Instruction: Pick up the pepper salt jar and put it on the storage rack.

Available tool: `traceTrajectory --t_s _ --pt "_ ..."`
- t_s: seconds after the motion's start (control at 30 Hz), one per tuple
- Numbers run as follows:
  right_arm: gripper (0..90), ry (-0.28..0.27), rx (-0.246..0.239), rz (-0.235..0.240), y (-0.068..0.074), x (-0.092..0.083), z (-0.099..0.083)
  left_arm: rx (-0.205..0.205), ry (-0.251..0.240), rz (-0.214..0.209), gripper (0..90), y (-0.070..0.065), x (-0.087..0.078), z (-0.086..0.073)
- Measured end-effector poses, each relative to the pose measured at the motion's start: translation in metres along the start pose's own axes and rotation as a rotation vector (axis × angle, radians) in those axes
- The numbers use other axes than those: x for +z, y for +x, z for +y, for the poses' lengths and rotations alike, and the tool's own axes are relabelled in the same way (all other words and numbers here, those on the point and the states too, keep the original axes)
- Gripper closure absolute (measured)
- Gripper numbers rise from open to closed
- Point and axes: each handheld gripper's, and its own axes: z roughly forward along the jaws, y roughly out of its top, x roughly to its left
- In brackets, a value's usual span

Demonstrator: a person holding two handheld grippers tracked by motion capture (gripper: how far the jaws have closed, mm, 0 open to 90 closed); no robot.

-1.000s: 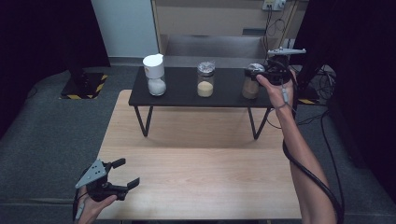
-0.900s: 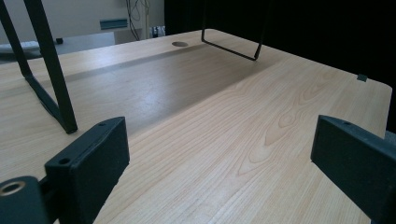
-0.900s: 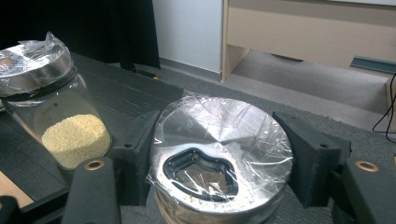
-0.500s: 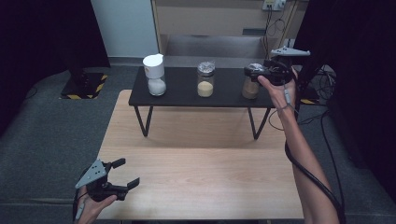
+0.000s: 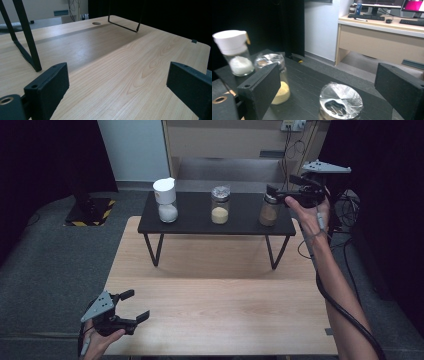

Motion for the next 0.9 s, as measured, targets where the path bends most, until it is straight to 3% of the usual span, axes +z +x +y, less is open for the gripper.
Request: traceTrajectory --t_s 0.43,0.9 --pt "7.0 -0.029 -0.045 0.07 0.014 -0.027 0.005 0.001 0.0 -0.002 3.0 0.0 0.0 0.0" --pt "7.2 -0.026 -0.087 0.125 0.026 -0.059 -0.027 0.003 0.001 0.001 3.0 -0.001 0.0 0.001"
